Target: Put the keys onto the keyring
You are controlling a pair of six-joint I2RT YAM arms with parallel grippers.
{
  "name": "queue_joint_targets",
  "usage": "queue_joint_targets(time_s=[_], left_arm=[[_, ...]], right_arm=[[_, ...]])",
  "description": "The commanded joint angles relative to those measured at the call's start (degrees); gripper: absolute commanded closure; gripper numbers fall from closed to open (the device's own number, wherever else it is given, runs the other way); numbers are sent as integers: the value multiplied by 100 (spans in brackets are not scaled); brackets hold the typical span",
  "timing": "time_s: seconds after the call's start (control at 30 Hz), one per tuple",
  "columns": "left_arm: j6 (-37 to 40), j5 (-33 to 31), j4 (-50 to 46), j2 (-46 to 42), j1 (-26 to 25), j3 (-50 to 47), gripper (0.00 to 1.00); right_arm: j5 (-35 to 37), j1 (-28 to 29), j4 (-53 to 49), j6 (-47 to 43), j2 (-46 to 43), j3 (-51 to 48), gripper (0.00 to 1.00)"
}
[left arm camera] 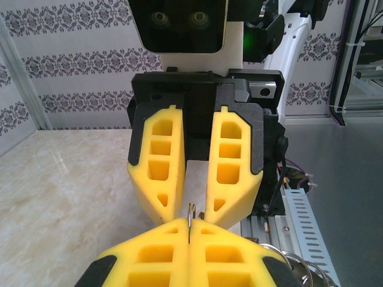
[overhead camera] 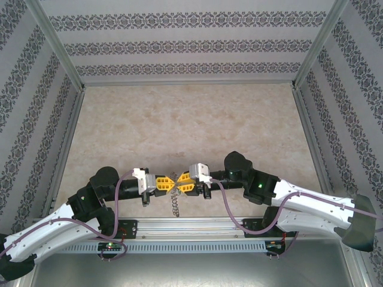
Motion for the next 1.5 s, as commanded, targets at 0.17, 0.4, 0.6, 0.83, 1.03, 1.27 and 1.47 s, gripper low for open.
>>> queue_joint_targets(time_s=[0.17, 0.4, 0.6, 0.83, 1.03, 1.27, 1.47], left_arm=[[98, 65, 80, -15, -58, 195, 100], [83, 68, 67, -9, -58, 215, 100], [89, 69, 65, -6, -58, 212, 100], [98, 33, -27, -17, -64, 212, 100], [98, 38, -30, -7, -58, 232, 100], [87, 43, -11, 18, -63, 230, 100], [194, -494, -635, 199, -67, 520, 99]], right_arm=[[-188, -21, 142, 2, 19, 116, 81], [-179, -21, 199, 0, 54, 141, 78], [-171, -21, 177, -16, 132, 195, 85], [-74, -21, 190, -44, -14, 195, 91], [-110, -26, 221, -39, -18, 195, 83], [-108, -17, 189, -59, -25, 204, 100], [260, -22, -396, -332, -120, 375, 100]])
